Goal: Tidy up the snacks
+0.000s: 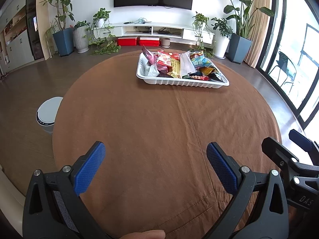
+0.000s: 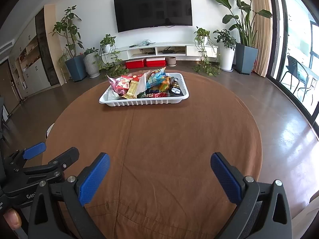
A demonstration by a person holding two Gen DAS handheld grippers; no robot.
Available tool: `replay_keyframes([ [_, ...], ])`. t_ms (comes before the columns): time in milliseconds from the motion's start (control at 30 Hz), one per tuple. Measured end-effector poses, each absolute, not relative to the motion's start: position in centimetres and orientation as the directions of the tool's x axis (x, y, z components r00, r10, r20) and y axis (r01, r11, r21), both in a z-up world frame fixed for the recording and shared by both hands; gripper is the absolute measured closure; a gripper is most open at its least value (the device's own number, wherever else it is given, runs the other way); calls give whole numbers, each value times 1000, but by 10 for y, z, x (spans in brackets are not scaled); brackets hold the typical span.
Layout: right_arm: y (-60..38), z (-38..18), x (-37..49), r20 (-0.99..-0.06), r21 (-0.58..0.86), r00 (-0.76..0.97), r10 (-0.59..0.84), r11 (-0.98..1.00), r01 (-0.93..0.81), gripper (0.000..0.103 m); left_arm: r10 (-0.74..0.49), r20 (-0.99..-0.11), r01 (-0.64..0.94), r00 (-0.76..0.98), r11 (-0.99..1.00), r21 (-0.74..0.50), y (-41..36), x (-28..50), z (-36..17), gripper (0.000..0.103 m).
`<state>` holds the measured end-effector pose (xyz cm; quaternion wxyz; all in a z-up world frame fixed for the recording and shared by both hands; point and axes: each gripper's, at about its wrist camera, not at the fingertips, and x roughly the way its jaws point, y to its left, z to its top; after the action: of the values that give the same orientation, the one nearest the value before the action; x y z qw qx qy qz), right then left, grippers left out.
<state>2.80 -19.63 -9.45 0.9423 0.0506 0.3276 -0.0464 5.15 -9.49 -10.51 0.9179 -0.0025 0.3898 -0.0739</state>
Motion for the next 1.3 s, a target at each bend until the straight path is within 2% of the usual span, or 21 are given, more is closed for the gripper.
replay_keyframes([
  [1300, -198, -100, 28, -634, 65, 771, -55, 990, 125, 0, -145, -714, 147, 685, 987, -60, -98, 53, -106, 0],
])
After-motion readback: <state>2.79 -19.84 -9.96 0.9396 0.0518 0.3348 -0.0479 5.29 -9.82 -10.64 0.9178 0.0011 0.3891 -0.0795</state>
